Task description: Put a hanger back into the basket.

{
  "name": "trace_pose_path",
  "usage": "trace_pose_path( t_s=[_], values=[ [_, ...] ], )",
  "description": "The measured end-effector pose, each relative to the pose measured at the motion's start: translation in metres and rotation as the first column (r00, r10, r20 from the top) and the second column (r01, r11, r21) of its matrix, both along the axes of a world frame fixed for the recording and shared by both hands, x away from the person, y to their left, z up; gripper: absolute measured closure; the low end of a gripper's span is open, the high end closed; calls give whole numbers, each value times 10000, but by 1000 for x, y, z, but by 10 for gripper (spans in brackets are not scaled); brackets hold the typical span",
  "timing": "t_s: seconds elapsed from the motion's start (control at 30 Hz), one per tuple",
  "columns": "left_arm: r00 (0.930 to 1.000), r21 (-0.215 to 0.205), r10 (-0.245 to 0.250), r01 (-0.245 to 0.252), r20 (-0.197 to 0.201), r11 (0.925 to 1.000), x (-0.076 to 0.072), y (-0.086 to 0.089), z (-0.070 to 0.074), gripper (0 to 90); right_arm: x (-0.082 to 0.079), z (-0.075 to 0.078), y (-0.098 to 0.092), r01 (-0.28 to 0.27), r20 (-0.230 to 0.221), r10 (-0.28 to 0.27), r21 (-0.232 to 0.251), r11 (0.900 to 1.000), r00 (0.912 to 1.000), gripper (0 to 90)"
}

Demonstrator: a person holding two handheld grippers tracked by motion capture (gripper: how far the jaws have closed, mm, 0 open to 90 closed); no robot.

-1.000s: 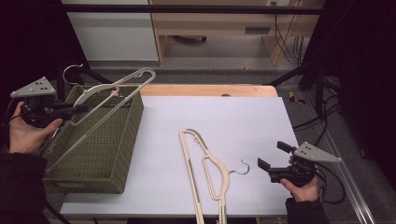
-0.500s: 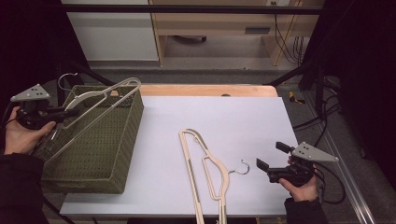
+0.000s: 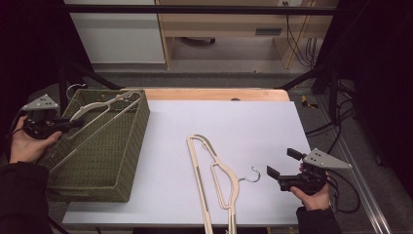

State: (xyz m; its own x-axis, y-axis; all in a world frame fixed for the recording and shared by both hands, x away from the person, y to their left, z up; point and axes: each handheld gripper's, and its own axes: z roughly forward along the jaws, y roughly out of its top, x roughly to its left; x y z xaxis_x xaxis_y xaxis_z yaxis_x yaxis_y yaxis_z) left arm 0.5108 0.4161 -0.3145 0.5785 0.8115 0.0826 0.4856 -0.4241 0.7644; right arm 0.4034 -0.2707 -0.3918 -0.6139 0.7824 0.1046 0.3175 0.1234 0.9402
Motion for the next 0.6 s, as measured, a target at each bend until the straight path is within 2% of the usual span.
trace_pose_path(
  t_s=[0.07,0.27,0.4,0.47,0.6],
  values=[
    [9999,-13,40,-40,-165,10000,1,1,-8,854,0,0,0,-16,-8,16,-2,10000,10000,16],
    [9974,-598,383,-419,-610,9973,3,2,-33,853,1,-1,2,-17,-57,17,-23,10000,10000,17],
    [9946,-861,642,-712,-819,9937,4,4,-43,848,1,-1,3,-48,-105,47,-41,10000,9999,18],
    [9932,-827,727,-803,-909,9933,6,3,-47,845,1,-1,3,-56,-122,55,-54,10000,9999,18],
    [9899,-406,949,-996,-1049,9942,9,-1,-51,842,1,-1,3,-58,-123,58,-25,10000,9999,20]
  ],
)
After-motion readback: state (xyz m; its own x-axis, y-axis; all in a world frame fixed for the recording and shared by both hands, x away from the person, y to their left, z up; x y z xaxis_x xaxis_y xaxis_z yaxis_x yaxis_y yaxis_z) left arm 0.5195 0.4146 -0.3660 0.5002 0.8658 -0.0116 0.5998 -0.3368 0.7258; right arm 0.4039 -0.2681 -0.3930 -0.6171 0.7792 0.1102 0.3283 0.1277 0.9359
